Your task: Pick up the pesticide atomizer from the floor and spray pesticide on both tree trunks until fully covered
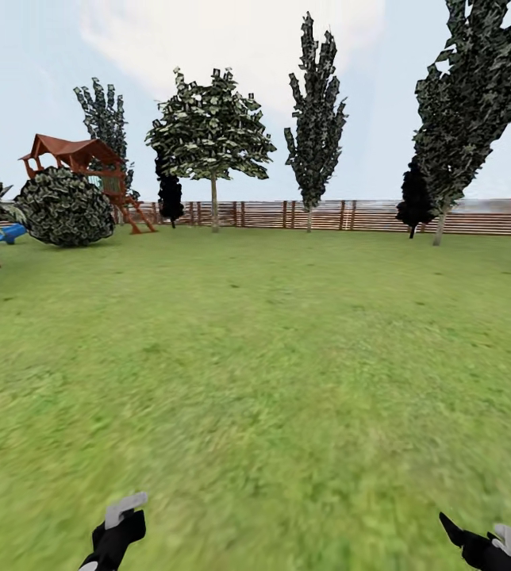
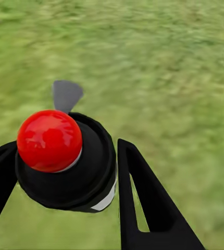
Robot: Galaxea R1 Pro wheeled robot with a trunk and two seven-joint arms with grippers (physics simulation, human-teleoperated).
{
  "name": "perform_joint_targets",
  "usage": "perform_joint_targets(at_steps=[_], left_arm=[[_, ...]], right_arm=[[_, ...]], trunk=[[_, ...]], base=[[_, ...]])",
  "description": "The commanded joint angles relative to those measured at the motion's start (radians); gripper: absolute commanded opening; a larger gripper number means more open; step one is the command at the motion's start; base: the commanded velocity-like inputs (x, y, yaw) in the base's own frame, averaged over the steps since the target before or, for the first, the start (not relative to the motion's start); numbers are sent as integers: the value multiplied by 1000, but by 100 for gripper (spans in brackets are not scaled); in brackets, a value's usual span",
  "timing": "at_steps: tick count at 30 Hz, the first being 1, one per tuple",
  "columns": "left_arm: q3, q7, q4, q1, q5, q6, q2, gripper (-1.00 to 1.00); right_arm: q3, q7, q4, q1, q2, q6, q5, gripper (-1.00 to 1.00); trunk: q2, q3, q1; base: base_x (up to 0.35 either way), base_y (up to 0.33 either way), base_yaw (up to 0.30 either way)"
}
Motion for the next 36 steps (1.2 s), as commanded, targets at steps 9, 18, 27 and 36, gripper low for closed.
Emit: perform_joint_targets(at_steps=[9, 18, 27, 36], left_arm=[[0, 0, 0, 0, 0, 0, -1, -100], [0, 0, 0, 0, 0, 0, -3, -100], [0, 0, 0, 0, 0, 0, -3, -100], [0, 0, 0, 0, 0, 0, -6, -100]], right_arm=[[317, -7, 105, 0, 2, -480, -15, 100], [317, -5, 522, 0, -3, -489, -11, 100], [313, -1, 563, 0, -3, -468, -24, 100], [157, 0, 560, 0, -2, -94, -802, 100]], trunk=[[0, 0, 0], [0, 0, 0], [0, 0, 0], [0, 0, 0]], base=[[336, 0, 0], [336, 0, 0], [336, 0, 0], [336, 0, 0]])
